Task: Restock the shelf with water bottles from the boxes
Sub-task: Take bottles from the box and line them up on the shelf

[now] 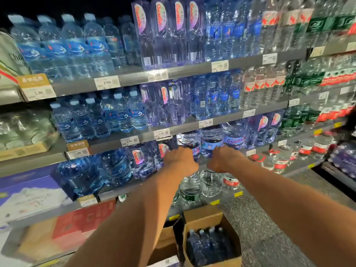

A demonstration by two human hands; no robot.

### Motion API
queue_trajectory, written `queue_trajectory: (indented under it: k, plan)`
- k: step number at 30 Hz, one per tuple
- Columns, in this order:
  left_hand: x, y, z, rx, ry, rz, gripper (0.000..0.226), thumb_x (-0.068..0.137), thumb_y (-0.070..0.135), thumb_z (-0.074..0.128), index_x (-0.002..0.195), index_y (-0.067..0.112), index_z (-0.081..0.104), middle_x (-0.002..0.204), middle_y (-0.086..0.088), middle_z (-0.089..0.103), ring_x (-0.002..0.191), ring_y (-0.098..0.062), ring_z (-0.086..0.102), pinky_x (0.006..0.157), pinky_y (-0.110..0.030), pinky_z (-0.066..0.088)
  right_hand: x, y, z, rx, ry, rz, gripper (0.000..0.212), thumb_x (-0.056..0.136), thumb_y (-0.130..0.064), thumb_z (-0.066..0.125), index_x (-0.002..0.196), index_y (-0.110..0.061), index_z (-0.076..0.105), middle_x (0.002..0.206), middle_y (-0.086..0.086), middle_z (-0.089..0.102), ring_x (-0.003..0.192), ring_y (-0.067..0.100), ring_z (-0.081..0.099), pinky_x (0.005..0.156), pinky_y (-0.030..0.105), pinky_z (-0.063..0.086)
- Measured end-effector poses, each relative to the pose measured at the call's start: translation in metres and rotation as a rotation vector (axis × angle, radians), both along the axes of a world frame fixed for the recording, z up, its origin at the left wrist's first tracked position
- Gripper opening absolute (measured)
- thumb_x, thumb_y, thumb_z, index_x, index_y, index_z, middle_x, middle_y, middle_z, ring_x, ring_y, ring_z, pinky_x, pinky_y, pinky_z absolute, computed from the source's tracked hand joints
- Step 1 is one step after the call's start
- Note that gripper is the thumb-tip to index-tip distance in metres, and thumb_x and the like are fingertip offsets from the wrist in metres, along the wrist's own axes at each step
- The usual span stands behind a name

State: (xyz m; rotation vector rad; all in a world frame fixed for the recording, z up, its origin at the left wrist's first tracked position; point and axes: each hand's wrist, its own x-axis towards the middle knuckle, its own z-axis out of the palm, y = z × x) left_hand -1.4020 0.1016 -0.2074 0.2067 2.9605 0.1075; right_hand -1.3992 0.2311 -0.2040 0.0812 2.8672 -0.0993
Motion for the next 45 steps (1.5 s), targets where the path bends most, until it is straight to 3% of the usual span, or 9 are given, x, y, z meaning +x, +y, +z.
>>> queue_trajectory:
  k: [9,12,18,22,29,34,39,41,45]
  plan:
    - [-0.038,0.010,-0.059,0.011,-0.068,-0.067,0.027,0.086,0.029,0.056,0.106,0.011,0.063,0.111,-0.011,0.063,0.103,-0.031,0.061,0.081,-0.036,0.047,-0.029,0.004,-0.054,-0.003,-0.069,-0.036,0.050,0.093,-0.030,0.046,0.137,-0.007,0.039,0.135,0.016,0.050,0.122,0.033,0.050,0.096,0.037,0.043]
    - [-0.047,0.018,-0.088,0.023,-0.108,-0.069,0.029,0.086,0.026,0.058,0.111,0.012,0.062,0.113,-0.011,0.062,0.105,-0.031,0.060,0.082,-0.036,0.047,-0.039,0.013,-0.080,-0.019,-0.117,-0.053,0.044,0.090,-0.032,0.051,0.128,-0.009,0.051,0.126,0.013,0.057,0.114,0.031,0.056,0.083,0.034,0.045]
    - [-0.071,0.049,-0.144,0.009,-0.182,-0.061,0.034,0.087,0.034,0.055,0.115,0.015,0.062,0.119,-0.010,0.061,0.110,-0.030,0.059,0.084,-0.035,0.048,-0.069,0.040,-0.135,-0.062,-0.209,0.034,0.041,0.088,-0.024,0.056,0.126,-0.008,0.056,0.130,0.013,0.057,0.119,0.031,0.055,0.098,0.039,0.047]
    - [-0.090,0.079,-0.175,0.009,-0.255,0.027,0.034,0.087,0.032,0.054,0.116,0.016,0.060,0.122,-0.009,0.059,0.113,-0.030,0.057,0.089,-0.038,0.046,-0.096,0.070,-0.170,-0.071,-0.227,0.122,0.033,0.086,-0.027,0.057,0.114,-0.011,0.064,0.120,0.011,0.064,0.113,0.028,0.059,0.089,0.033,0.049]
    - [-0.110,0.119,-0.249,0.095,-0.372,0.129,0.019,0.086,0.028,0.053,0.100,0.019,0.063,0.092,0.000,0.059,0.093,-0.024,0.062,0.068,-0.030,0.042,-0.133,0.105,-0.243,-0.085,-0.356,0.202,0.020,0.089,-0.029,0.056,0.102,-0.016,0.061,0.114,0.009,0.063,0.106,0.028,0.061,0.079,0.031,0.044]
    - [-0.109,0.116,-0.342,0.109,-0.484,0.144,0.025,0.088,0.025,0.050,0.109,0.019,0.062,0.110,-0.006,0.061,0.101,-0.029,0.060,0.066,-0.032,0.042,-0.127,0.110,-0.340,-0.150,-0.499,0.174,0.035,0.093,-0.030,0.052,0.121,-0.010,0.057,0.119,0.008,0.060,0.111,0.029,0.058,0.080,0.033,0.044]
    - [-0.086,0.093,-0.480,0.130,-0.667,0.304,0.025,0.090,0.034,0.051,0.109,0.018,0.054,0.107,0.002,0.054,0.100,-0.027,0.057,0.076,-0.033,0.050,-0.095,0.108,-0.487,-0.191,-0.712,0.062,0.010,0.088,-0.025,0.051,0.082,-0.017,0.052,0.073,0.000,0.050,0.088,0.029,0.062,0.067,0.032,0.049]
    - [-0.074,0.085,-0.534,0.155,-0.697,0.386,0.033,0.089,0.038,0.054,0.117,0.019,0.052,0.113,-0.002,0.057,0.102,-0.027,0.058,0.080,-0.038,0.053,-0.084,0.107,-0.541,-0.231,-0.763,0.018,0.011,0.092,-0.026,0.051,0.086,-0.016,0.051,0.076,0.000,0.050,0.085,0.026,0.061,0.060,0.030,0.045]
    - [-0.045,0.076,-0.634,0.245,-0.718,0.543,0.064,0.085,0.040,0.063,0.139,0.017,0.036,0.128,-0.008,0.051,0.113,-0.031,0.054,0.089,-0.045,0.051,-0.068,0.104,-0.641,-0.329,-0.730,-0.176,0.013,0.091,-0.029,0.055,0.097,-0.018,0.051,0.093,0.001,0.057,0.079,0.021,0.053,0.063,0.029,0.040]
